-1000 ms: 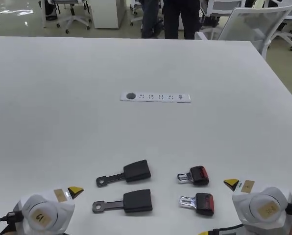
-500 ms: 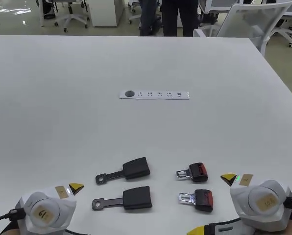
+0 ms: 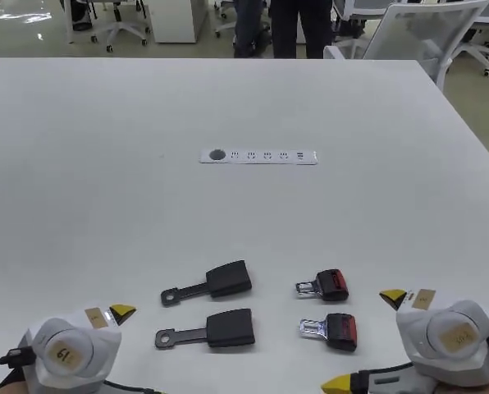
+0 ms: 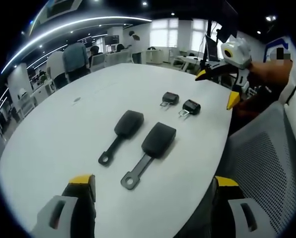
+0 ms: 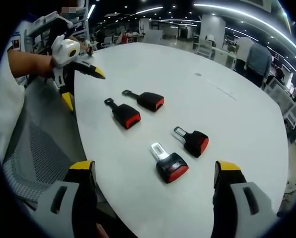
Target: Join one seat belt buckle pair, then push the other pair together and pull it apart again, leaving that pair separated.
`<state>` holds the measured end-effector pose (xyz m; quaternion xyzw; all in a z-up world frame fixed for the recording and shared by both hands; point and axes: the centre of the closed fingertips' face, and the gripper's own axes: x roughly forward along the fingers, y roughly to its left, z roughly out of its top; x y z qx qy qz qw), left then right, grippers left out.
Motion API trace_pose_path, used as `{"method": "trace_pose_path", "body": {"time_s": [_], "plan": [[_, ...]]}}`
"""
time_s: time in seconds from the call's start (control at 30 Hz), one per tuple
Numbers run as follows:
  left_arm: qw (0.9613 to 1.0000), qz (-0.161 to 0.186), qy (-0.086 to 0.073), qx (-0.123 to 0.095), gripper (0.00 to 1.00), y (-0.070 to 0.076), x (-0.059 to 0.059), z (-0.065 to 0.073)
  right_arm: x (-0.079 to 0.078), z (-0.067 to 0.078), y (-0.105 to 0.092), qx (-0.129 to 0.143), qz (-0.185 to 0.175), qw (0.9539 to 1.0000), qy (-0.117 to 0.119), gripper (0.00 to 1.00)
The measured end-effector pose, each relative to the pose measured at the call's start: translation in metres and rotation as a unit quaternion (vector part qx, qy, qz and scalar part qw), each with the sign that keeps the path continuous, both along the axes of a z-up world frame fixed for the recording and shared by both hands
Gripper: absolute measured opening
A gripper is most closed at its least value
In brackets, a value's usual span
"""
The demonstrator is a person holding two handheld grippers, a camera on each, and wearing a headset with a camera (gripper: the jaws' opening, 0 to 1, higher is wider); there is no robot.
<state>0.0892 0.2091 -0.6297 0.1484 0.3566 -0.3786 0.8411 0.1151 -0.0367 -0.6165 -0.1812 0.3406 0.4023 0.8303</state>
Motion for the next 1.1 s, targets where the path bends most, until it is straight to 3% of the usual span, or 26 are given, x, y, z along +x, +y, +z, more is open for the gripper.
{"method": "trace_pose_path", "body": {"time_s": [0.2,0.3,0.47,0.83,1.1], "plan": [[1.0000,-0.005,0.001,-0.001,0.94,0.000,0.000,0.000,-0.001,-0.001,0.000,-0.002,0.002,1.0000,-0.003,1.00],[0.9999,-0.007,0.007,-0.002,0.87,-0.001,-0.001,-0.001,-0.002,-0.001,0.000,-0.003,0.006,1.0000,-0.005,0.99],[0.9996,-0.023,0.001,0.017,0.86,0.000,0.002,-0.001,-0.001,-0.001,0.000,-0.003,0.009,0.9999,-0.006,0.97],[0.9985,-0.045,-0.015,0.025,0.81,-0.006,0.013,-0.004,0.004,-0.007,0.000,-0.019,0.035,0.9992,-0.007,0.82],[0.9978,-0.058,-0.004,0.031,0.77,-0.019,0.020,-0.007,0.011,-0.024,0.000,-0.040,0.068,0.9969,0.004,0.71]]}}
